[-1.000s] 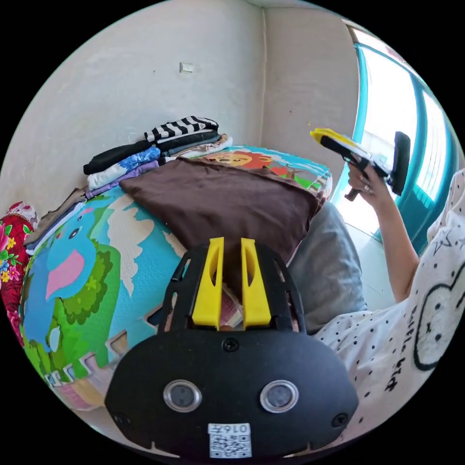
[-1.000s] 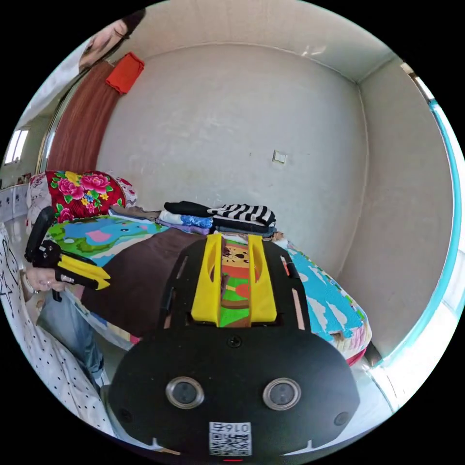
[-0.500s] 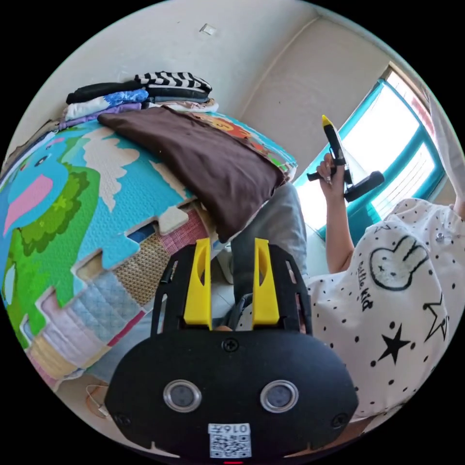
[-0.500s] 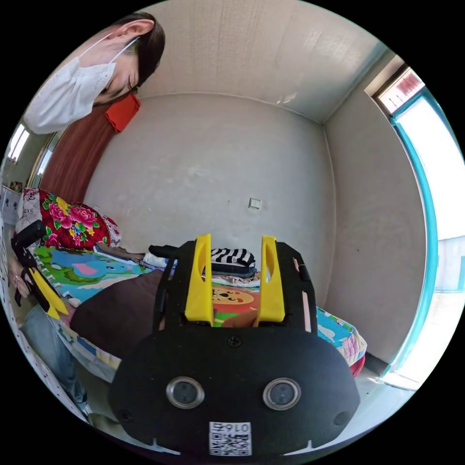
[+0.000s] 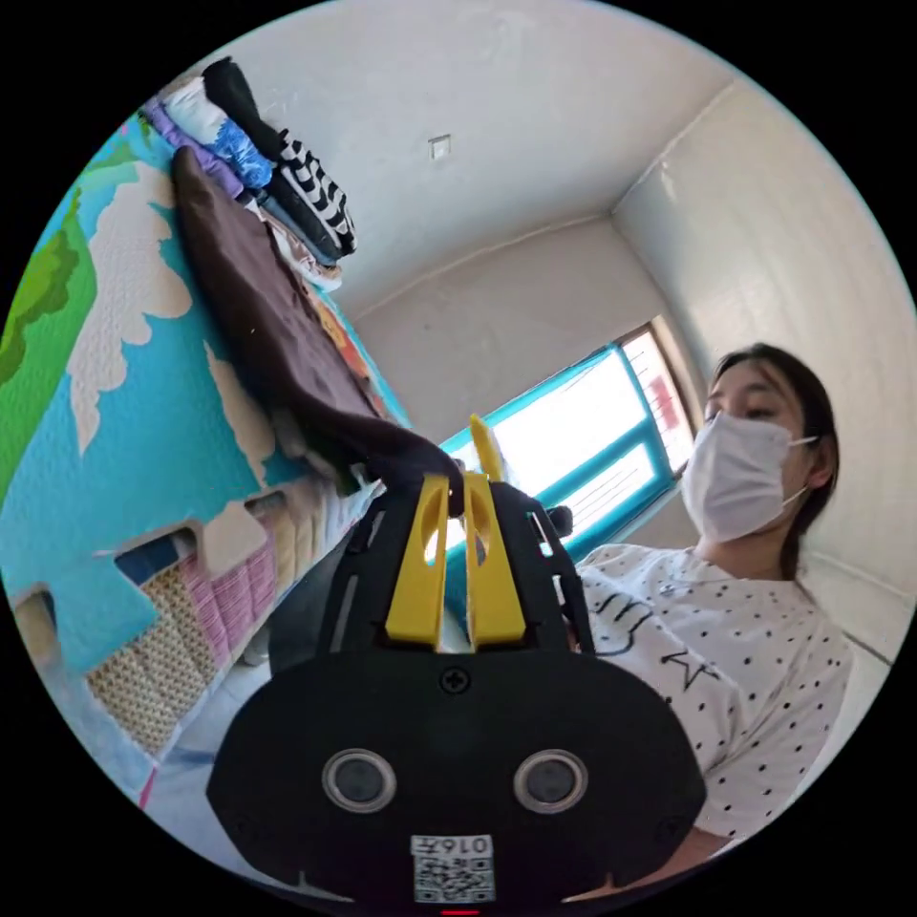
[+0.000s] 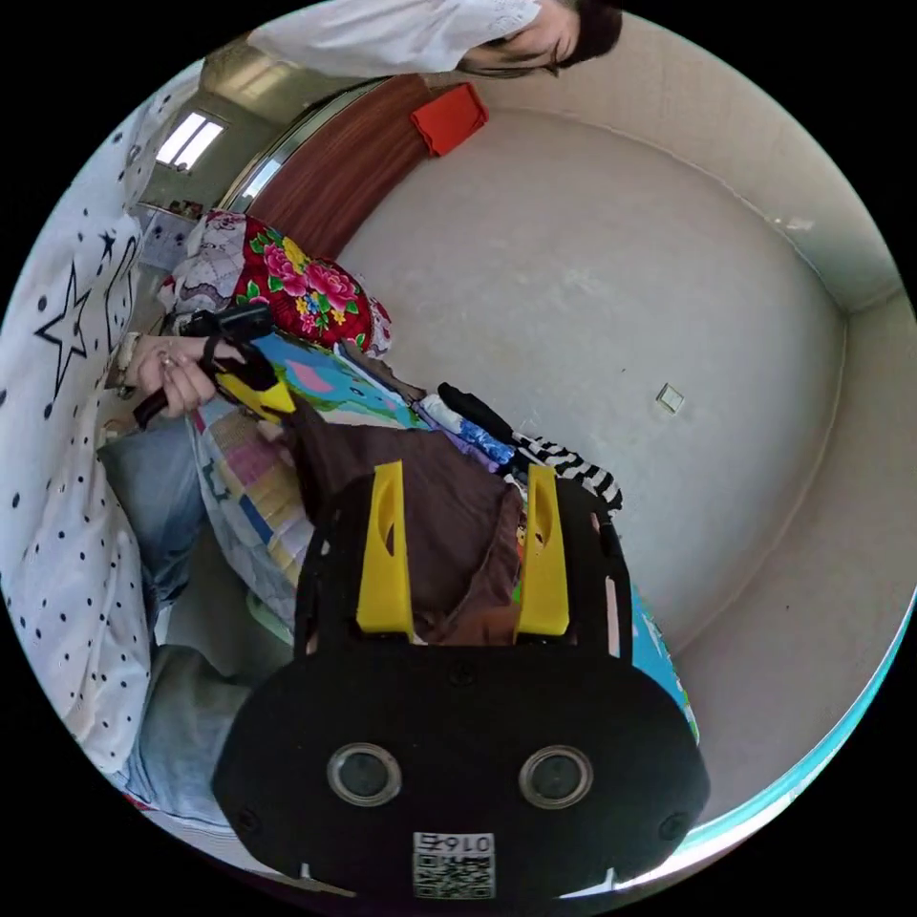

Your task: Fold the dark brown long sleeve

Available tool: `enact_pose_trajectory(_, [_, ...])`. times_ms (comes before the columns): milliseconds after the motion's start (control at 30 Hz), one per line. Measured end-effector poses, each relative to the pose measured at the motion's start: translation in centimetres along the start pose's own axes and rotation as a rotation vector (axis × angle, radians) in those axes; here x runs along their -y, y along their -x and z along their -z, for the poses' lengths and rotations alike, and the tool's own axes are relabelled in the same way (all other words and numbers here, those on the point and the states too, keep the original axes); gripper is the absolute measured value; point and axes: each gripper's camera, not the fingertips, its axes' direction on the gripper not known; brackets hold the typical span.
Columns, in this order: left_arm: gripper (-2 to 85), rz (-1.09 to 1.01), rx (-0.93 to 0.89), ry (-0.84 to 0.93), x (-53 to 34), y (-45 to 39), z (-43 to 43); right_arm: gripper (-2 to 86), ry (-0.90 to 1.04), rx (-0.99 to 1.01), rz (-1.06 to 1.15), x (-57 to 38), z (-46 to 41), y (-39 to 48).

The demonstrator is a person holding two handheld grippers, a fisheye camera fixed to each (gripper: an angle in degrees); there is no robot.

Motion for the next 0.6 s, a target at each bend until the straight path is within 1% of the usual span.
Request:
enact_pose_trajectory(100, [-0.8,0.035,-0.035,-0.002,1.7,-0.3,0.3,17.5,0.004,0.013,0.028,1.8,-2.1,1.8])
enact_pose_trajectory(167, [-0.8,0.066,-0.067,-0.012,2.4,-0.4,0.5,18.7,0.037,-0.064,0.050,3.7,-4.7,3.3])
enact_pose_trajectory(300, [-0.8,0.149,-0.153,-0.078,3.3,-0.1,1.8,19.3,0.040,-0.094,0.118,6.1,-7.3,4.5])
enact_pose_trajectory(367, [-0.8,0.161,-0.196,-0.096,3.5,-0.4,2.2,19.6,-0.035,-0.057,0.134,6.9,-7.3,4.4])
enact_pose_trajectory(467, [-0.8,0.166,-0.232,-0.104,3.7,-1.2,2.1,19.9,-0.006,0.011,0.110,7.4,-9.1,3.6])
enact_pose_trajectory(500, [-0.8,0.165,-0.230,-0.094,3.6,-1.7,1.9,19.9,0.006,-0.005,0.109,7.5,-9.8,3.6])
enact_pose_trajectory(567, [-0.7,0.161,-0.220,-0.089,3.3,-2.5,1.8,19.3,0.072,-0.204,0.132,7.5,-12.9,3.9])
enact_pose_trajectory(600, [-0.7,0.159,-0.210,-0.089,2.9,-3.0,1.9,18.5,0.089,-0.264,0.133,7.4,-13.7,3.9])
